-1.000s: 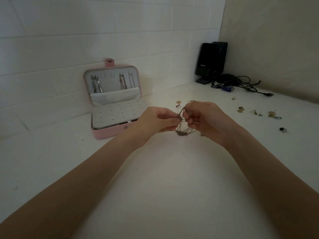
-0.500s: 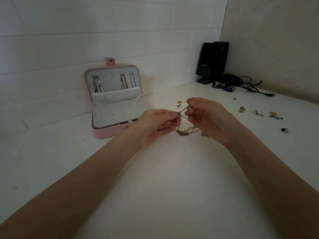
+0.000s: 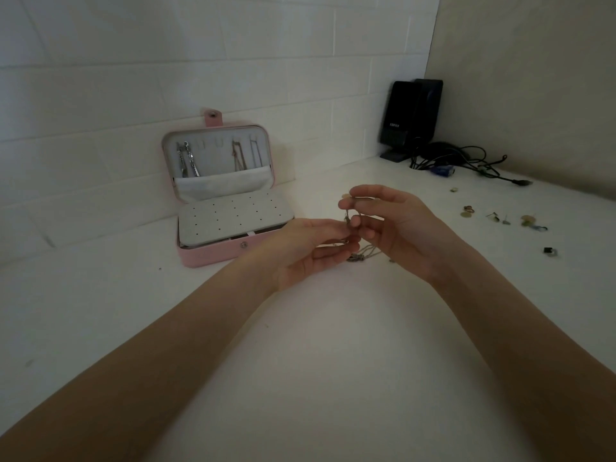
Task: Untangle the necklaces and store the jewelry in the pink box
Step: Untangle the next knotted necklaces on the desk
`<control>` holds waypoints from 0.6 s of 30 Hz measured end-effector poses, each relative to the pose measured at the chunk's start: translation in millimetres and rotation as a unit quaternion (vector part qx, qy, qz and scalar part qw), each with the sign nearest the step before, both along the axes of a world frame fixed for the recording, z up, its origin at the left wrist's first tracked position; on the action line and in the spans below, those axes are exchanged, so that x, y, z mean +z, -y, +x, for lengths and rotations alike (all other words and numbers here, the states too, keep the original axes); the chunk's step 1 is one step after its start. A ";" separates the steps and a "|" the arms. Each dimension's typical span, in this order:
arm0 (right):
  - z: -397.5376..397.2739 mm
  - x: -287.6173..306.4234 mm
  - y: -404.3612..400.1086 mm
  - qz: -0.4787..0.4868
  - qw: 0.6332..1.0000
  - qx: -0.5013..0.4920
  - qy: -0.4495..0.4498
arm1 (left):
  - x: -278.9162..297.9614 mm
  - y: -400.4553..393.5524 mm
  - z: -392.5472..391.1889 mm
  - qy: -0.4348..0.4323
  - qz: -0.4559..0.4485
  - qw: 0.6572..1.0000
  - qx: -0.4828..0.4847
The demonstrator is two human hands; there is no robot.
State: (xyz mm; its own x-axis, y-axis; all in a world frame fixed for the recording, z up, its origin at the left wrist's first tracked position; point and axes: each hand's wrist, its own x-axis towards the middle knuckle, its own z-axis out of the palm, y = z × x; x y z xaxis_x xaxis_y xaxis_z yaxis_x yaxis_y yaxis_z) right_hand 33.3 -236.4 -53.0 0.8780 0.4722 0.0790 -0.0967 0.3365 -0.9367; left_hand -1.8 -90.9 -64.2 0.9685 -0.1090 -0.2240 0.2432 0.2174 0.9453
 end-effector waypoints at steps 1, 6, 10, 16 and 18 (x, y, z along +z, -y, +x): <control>0.0 0.2 0.2 -0.003 1.000 0.000 0.001 | 0.3 -0.2 0.4 -0.003 -0.002 1.000 0.001; -1.5 0.6 -0.5 -0.030 0.999 0.007 0.013 | 3.0 -3.7 1.3 -0.031 -0.065 0.997 0.007; -3.1 -0.9 -1.7 -0.054 0.998 0.027 0.032 | 3.1 -5.3 2.1 -0.019 -0.067 0.998 0.001; -3.1 -2.5 -3.5 -0.074 0.996 -0.021 0.043 | -1.6 -0.7 4.0 0.018 -0.039 0.997 0.059; -2.0 -2.0 -2.2 -0.064 0.996 -0.051 0.028 | -1.9 -0.5 3.7 0.034 -0.025 0.996 0.084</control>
State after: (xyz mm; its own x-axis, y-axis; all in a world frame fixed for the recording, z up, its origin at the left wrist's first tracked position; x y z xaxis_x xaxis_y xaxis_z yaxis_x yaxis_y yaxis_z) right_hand 31.3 -234.2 -55.0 0.9175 0.3908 0.0744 -0.0140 0.2186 -0.9757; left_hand 1.9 -90.4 -66.0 0.9865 0.0468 -0.1567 0.1360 0.2971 0.9451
